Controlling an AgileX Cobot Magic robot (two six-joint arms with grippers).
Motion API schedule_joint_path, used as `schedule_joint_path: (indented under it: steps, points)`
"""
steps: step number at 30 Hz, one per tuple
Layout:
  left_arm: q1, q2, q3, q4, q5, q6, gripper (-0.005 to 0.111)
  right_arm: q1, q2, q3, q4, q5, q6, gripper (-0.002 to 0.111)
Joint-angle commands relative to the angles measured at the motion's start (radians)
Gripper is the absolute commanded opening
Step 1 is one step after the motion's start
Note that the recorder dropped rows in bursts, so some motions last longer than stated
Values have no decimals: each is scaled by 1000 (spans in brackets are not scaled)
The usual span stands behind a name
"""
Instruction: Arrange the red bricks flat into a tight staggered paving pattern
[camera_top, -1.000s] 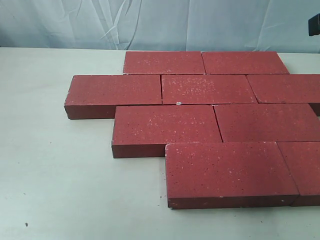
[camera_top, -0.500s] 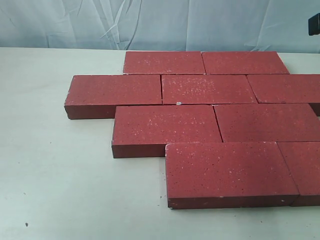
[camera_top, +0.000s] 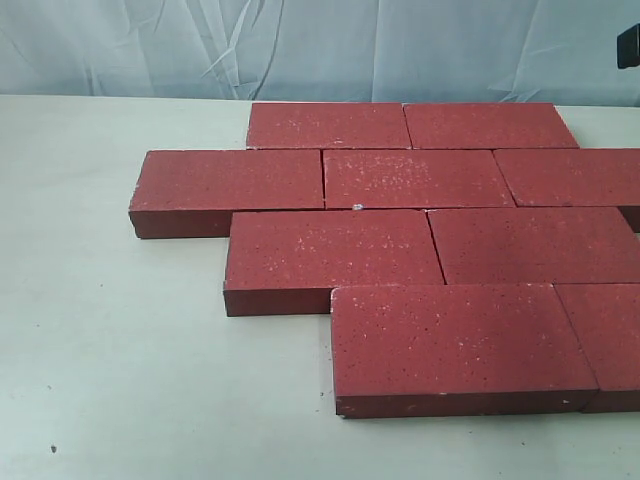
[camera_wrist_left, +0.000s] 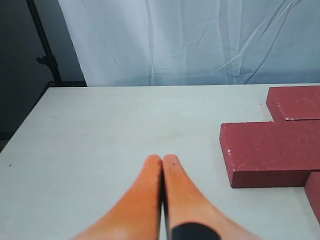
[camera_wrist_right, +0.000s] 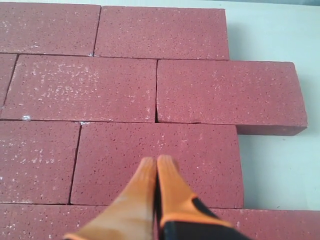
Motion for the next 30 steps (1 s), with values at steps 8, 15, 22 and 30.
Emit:
schedule_joint_path:
  steps: [8,15,22,30]
  points:
    - [3,-83,55,10,-6,-9,0,-4,-5,1,17,-8,-3,-1]
    - [3,-189,193,1,-46,-9,0,-4,-5,1,17,-8,-3,-1]
    - [3,-319,311,-12,-78,-9,0,-4,-5,1,17,-8,-3,-1]
    - [3,-430,408,-12,-159,-10,0,-4,-5,1,17,-8,-3,-1]
